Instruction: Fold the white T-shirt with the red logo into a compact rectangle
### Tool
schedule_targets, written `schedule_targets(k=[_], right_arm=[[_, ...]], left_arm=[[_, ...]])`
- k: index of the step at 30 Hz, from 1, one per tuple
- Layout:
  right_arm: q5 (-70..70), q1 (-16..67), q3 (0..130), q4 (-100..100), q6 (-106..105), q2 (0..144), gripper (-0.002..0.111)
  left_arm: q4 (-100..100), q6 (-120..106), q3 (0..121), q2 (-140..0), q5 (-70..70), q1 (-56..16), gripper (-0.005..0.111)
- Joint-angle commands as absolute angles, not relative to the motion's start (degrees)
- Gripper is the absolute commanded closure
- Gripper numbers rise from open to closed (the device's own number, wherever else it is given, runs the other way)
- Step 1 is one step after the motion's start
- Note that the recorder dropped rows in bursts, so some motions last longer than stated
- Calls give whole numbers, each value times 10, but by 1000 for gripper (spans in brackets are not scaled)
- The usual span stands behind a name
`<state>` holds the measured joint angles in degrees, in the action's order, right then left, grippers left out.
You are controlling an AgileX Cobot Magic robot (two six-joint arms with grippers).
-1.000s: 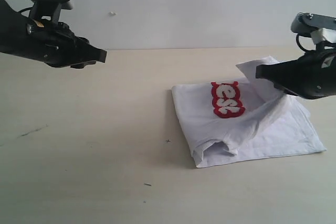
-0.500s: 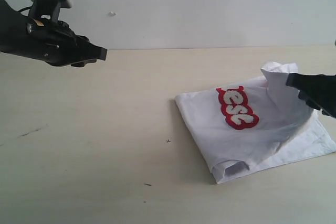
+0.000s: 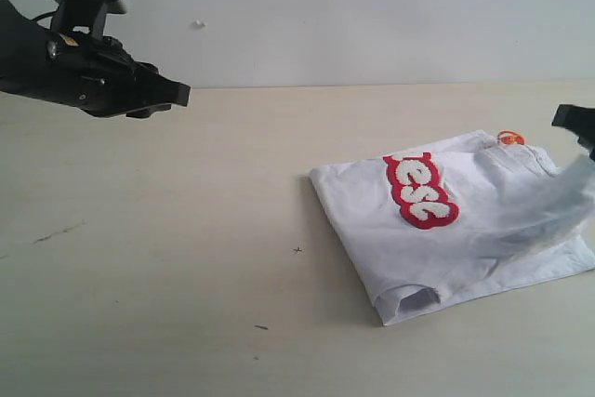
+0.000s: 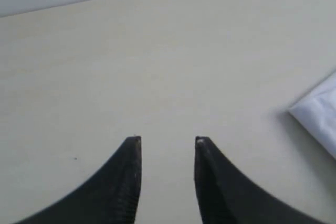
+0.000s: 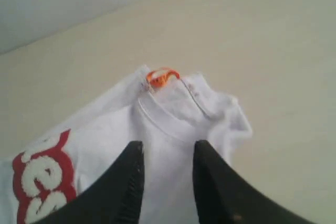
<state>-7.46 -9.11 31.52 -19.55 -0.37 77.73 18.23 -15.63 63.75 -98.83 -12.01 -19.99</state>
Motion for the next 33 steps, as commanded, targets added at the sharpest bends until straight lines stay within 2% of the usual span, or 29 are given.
schedule_targets(k=[1,3,4,6,13,27,33], right_arm=[[-81,-93,330,-188,-42,732,83],[-70,-93,330,-182,-61,720,91],[-44,-93,330,-158,-64,722,101],[-6,-93,330,-158,-64,750,108],[115,-93,330,-158,-77,889,108],[158,-93,335,-140,-79,966,108],[219,-93,396,-135,-89,938,108]], left_arm=[[189,-156,635,-986,-100,-200,72],[189,-156,635,-986,-96,-200,72],[189,-156,635,-986,-96,-200,72],[189,-156,635,-986,-99,-200,72],[189,-156,635,-986,-113,-200,72],[191,-156,635,-986,-134,-200,72],[191,-159,635,-986,-138,-200,72]])
